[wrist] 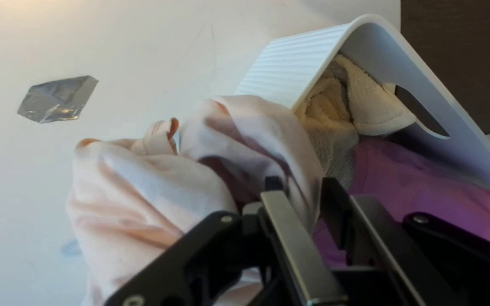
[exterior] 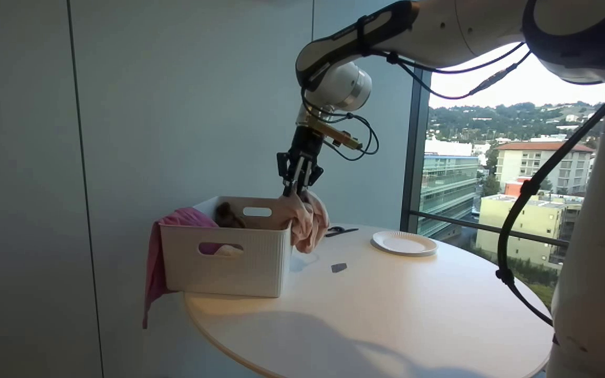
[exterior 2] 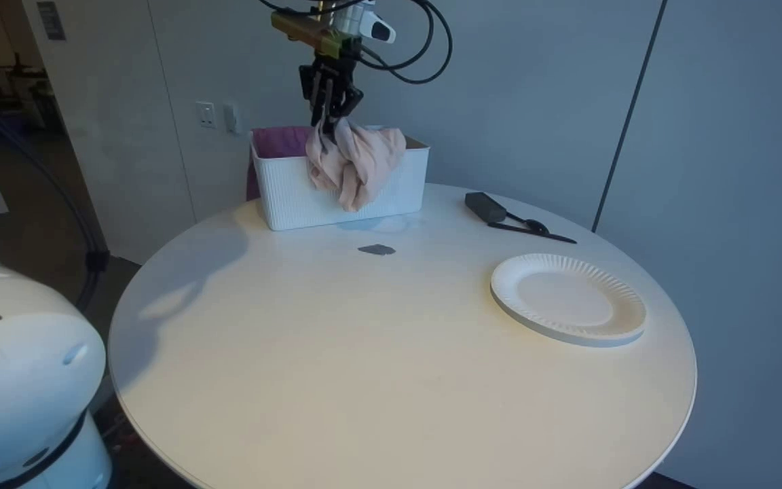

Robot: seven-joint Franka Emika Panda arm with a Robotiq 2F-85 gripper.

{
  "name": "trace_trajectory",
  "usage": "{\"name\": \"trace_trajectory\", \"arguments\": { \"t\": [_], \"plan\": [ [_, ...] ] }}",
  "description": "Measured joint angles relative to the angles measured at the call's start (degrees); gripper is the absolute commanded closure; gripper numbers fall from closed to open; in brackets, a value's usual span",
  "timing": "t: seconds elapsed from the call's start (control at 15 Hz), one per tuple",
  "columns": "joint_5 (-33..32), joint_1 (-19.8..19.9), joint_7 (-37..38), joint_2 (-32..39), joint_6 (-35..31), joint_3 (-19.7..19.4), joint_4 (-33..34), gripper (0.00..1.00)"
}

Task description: Put the pink towel and peach t-shirt in the storage container.

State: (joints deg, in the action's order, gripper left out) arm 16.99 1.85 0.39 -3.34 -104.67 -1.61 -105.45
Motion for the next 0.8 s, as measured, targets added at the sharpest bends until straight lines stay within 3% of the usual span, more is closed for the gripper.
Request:
{"name": "trace_trajectory", "arguments": {
  "t": [0.13,0.2,0.53,0.6,0.67,0.8],
  "plan": [
    [0.4,0.0,-0.6,0.0,-0.1,0.0,0.0,0.99],
    [1.6,0.0,-1.6,0.0,-0.2,0.0,0.0,0.96],
    [13.3,-0.3,-12.9,0.1,-1.5,0.0,0.1,0.93],
    [15.4,-0.5,-14.9,0.3,-1.5,0.0,0.3,0.68],
    [17.1,-0.7,-16.1,0.7,-1.0,0.1,0.5,0.68],
    [19.8,-0.8,-17.4,2.3,1.7,0.1,1.3,0.54]
  ]
}}
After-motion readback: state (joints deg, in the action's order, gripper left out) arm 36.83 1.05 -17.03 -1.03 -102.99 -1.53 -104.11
